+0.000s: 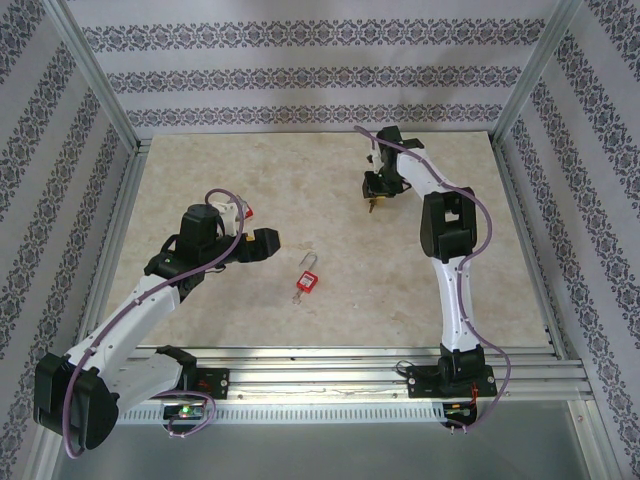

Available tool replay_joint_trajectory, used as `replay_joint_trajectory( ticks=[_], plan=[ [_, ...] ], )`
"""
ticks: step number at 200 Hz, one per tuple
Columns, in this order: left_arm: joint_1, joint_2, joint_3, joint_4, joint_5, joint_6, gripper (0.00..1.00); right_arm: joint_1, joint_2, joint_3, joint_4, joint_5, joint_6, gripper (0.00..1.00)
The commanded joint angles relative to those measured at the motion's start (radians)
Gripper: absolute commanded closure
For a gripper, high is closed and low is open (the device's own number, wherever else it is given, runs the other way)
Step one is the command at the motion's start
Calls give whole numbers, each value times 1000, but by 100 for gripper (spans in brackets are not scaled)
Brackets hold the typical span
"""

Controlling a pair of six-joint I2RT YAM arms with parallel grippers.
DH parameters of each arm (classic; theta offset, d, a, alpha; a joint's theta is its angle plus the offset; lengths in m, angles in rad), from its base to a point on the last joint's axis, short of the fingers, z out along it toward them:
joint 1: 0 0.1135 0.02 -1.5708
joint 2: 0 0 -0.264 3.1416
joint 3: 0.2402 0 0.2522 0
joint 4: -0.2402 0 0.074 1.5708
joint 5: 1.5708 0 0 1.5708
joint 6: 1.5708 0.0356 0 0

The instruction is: Unlock with the key

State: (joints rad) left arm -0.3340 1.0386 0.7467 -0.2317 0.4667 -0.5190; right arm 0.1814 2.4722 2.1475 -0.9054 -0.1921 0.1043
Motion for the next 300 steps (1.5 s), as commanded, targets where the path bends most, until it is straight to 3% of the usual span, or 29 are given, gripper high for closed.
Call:
replay_joint_trajectory(
  ticks=[1,44,73,101,153,185,216,251,300],
  plan=[
    [-8,-15,33,-27,-9,30,6,11,27,43,-71,-1,-9,72],
    [-8,-26,23,-26,-9,28,6,15,14,25,-70,13,21,100],
    [-9,-27,23,-18,14,15,7,17,-77,-48,-43,5,58,100],
    [-20,-25,-18,108,66,-83,7,18,-293,-269,98,-48,148,100],
    [-205,76,-52,503,72,-225,6,52,-731,-608,306,-157,306,100],
    [-221,174,-59,737,101,-451,6,64,-969,-825,504,-233,416,100],
    [-232,247,-70,884,92,-766,6,105,-1099,-965,630,-249,464,100],
    [-241,290,-116,1057,56,-1026,7,208,-1169,-1052,715,-220,479,100],
    [-284,340,-168,1186,10,-1232,10,304,-1189,-1127,833,-172,527,100]
  ],
)
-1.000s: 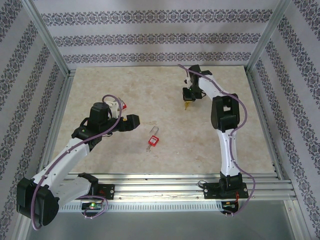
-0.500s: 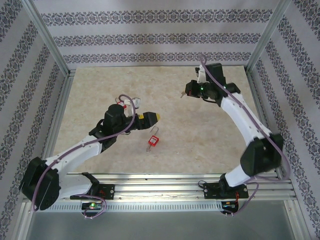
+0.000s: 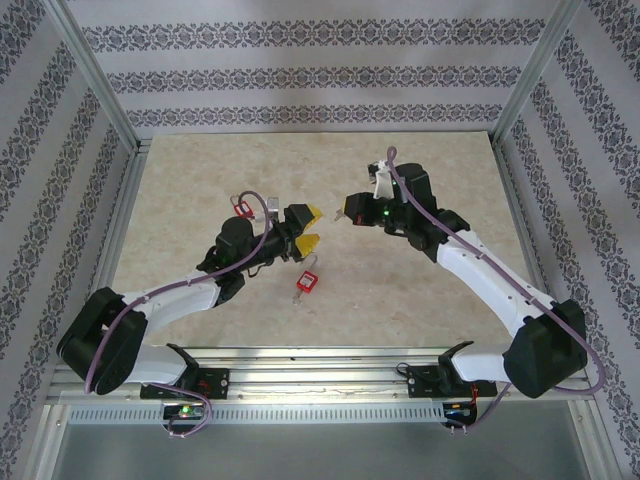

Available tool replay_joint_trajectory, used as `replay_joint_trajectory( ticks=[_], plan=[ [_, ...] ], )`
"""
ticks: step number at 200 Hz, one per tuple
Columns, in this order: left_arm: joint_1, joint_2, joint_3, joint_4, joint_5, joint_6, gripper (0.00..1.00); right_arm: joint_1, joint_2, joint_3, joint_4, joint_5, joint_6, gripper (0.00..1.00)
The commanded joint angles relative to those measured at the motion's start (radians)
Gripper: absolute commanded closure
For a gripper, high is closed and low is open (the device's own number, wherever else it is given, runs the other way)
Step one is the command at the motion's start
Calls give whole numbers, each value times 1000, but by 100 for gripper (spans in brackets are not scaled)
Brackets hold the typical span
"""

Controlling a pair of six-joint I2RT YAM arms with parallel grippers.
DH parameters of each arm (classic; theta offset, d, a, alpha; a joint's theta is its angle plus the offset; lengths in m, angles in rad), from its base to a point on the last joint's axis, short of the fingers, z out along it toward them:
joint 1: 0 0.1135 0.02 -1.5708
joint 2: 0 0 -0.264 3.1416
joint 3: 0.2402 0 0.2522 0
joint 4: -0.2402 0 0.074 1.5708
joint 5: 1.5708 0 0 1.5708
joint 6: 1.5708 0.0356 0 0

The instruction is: Unlock with the key

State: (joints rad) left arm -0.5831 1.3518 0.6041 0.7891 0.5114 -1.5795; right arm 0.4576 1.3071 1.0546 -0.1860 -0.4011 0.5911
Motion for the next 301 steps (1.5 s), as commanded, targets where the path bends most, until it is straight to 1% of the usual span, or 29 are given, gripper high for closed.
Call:
replay_joint_trajectory(
  ticks=[1,41,62,96,148,179,204,232,265,301],
  plan=[
    [-36,28,-25,168,-36,-174,10,30,-23,-36,116,38,41,100],
    [-53,86,-63,262,-85,-259,10,96,-25,-64,161,83,56,100],
    [-55,111,-108,327,-146,-303,11,116,-29,-82,179,84,70,100],
    [-58,124,-115,336,-193,-327,10,152,-30,-142,244,90,99,100],
    [-58,186,-95,413,-202,-365,12,211,5,-169,300,95,107,100],
    [-57,200,-104,420,-204,-367,13,225,17,-166,304,78,101,100],
    [-55,210,-113,443,-212,-373,17,233,22,-179,302,65,92,100],
    [-49,223,-108,464,-210,-377,23,241,12,-214,325,52,95,100],
    [-43,230,-98,454,-205,-366,39,243,-15,-243,330,46,86,100],
    [-29,223,-104,437,-199,-350,53,243,-35,-260,322,39,74,100]
  ],
)
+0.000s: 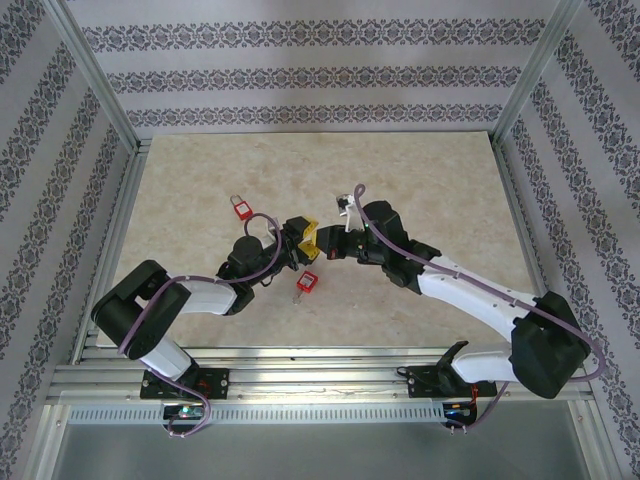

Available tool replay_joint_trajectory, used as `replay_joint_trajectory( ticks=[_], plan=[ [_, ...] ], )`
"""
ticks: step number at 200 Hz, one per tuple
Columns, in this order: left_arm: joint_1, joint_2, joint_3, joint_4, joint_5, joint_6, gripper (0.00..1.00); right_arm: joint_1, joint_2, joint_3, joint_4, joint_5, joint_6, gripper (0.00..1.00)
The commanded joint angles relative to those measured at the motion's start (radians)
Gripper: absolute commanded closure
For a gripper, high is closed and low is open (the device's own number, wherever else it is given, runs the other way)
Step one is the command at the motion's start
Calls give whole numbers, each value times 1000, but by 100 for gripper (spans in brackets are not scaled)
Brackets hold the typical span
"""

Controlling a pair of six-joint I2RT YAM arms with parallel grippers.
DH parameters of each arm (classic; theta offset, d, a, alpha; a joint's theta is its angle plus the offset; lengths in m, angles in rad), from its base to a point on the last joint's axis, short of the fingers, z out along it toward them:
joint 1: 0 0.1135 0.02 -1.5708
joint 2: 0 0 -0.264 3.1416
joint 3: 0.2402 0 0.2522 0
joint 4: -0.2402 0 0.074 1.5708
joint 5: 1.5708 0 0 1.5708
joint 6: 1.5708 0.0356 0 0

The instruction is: Unlock with the key

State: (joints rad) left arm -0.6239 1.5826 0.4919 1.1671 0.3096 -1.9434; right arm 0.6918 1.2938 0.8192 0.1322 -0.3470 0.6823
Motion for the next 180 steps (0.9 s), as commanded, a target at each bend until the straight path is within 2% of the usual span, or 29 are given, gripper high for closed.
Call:
replay_joint_trajectory(
  ticks=[1,78,102,148,154,171,180],
  plan=[
    [12,-8,8,59,2,16,54,10,-22,-25,4,-16,-18,100],
    [44,-72,-12,-27,13,79,86,8,-36,-41,-3,-14,-38,100],
    [62,-103,-22,-63,32,108,100,5,-36,-48,4,-15,-37,100],
    [84,-230,-18,-272,41,270,100,3,-34,-57,56,-37,1,100],
    [89,-254,-18,-300,35,307,100,3,-37,-59,68,-43,16,92],
    [101,-332,-4,-380,14,440,100,0,-54,-85,137,-64,92,55],
    [104,-375,16,-435,2,522,100,-2,-65,-111,213,-78,151,43]
  ],
)
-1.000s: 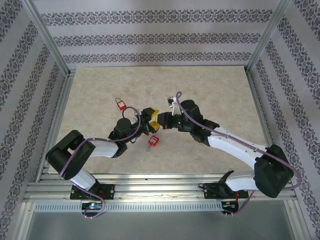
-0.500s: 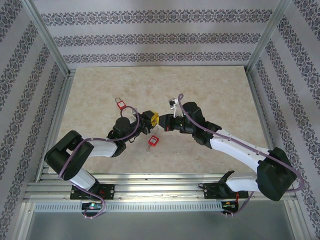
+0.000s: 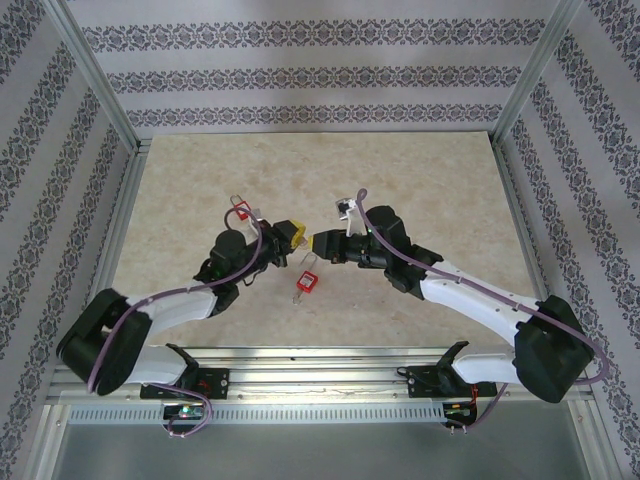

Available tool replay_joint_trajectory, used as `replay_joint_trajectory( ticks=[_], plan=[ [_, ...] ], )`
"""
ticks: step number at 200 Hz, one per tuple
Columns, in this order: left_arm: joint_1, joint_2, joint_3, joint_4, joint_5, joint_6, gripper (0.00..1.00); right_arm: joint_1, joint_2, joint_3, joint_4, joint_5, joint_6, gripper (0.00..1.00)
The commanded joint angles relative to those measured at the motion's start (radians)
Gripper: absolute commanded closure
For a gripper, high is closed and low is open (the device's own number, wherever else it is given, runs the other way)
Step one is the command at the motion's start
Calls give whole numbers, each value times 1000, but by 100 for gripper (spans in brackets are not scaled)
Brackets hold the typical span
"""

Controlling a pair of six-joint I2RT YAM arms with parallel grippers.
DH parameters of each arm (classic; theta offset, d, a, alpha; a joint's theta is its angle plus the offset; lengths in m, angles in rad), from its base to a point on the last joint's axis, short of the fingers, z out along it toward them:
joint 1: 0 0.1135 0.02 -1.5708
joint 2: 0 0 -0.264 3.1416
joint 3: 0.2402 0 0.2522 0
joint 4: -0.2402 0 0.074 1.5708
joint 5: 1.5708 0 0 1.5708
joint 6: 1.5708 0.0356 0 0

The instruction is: Unlock with the key

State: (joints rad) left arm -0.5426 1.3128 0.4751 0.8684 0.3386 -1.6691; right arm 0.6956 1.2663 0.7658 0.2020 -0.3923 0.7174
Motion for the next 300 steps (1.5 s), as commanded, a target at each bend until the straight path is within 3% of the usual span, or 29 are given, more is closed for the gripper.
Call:
replay_joint_trajectory(
  ticks=[1,12,29,81,140,237,300],
  plan=[
    [23,-111,35,-141,-29,260,100,-6,-39,-61,153,-33,123,42],
    [21,-161,60,-185,-42,361,100,-6,-53,-101,249,-33,195,35],
    [22,-209,69,-160,-55,437,100,-6,-51,-155,404,-28,294,33],
    [21,-177,69,-67,-43,416,100,31,17,-218,717,-4,406,33],
    [12,-176,55,-48,-55,406,100,58,75,-205,780,-3,410,34],
    [3,-161,22,16,-69,411,100,74,303,-130,1097,-37,558,44],
    [2,-174,5,8,-88,418,100,66,263,-178,1097,-11,557,44]
  ],
)
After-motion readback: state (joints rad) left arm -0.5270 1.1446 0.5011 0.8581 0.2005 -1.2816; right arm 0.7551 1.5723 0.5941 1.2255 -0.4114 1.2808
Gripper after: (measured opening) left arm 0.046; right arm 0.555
